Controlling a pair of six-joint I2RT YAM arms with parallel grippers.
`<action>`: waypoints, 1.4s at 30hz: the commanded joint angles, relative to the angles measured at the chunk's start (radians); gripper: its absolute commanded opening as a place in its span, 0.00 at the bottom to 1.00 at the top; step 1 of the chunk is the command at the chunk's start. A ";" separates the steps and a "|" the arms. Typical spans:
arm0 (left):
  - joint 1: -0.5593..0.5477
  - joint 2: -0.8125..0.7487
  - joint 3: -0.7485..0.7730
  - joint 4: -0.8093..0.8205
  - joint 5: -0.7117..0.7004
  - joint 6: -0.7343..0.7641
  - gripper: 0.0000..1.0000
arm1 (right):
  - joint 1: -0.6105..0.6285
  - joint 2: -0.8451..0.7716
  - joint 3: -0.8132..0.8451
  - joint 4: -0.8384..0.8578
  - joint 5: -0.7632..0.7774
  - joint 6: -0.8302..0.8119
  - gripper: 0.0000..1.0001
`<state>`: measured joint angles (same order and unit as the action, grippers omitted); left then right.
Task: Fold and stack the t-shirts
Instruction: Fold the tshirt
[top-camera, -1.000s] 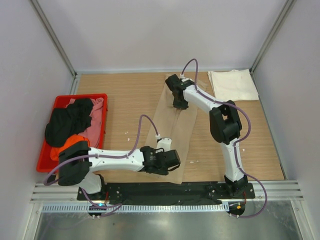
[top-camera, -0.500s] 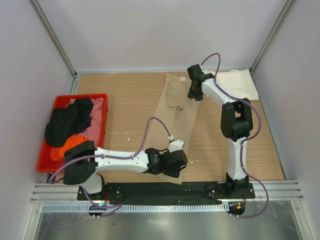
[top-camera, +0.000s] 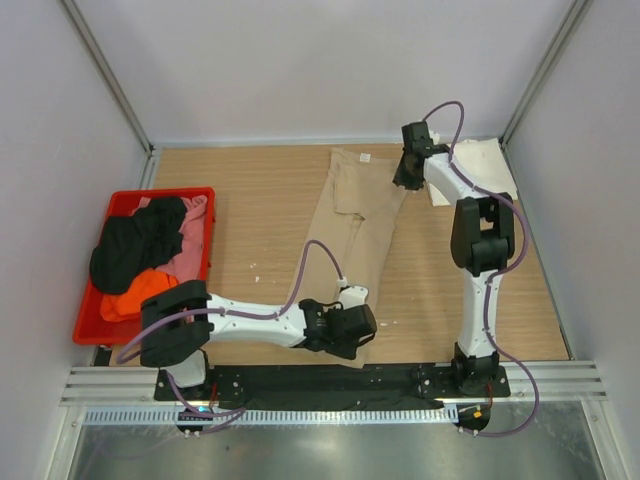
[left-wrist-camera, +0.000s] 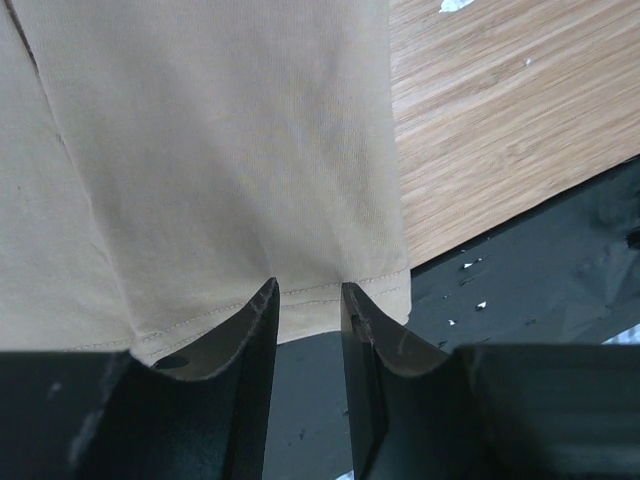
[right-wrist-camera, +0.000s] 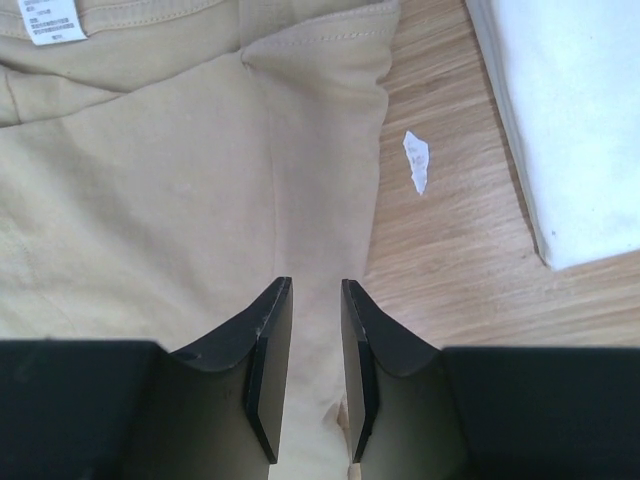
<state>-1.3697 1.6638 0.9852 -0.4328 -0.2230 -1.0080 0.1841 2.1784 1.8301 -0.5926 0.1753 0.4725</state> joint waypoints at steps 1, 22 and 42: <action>-0.005 0.004 0.049 -0.004 0.008 0.031 0.33 | -0.023 0.029 0.034 0.065 -0.025 -0.032 0.32; 0.004 0.143 0.102 0.003 0.039 0.029 0.33 | -0.089 0.218 0.133 0.154 -0.007 -0.084 0.18; 0.006 0.128 0.239 -0.075 0.120 0.026 0.43 | -0.144 0.339 0.374 0.062 -0.066 -0.133 0.20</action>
<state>-1.3609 1.8183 1.1564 -0.4393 -0.1005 -1.0138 0.0399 2.5633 2.2375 -0.4656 0.1085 0.3462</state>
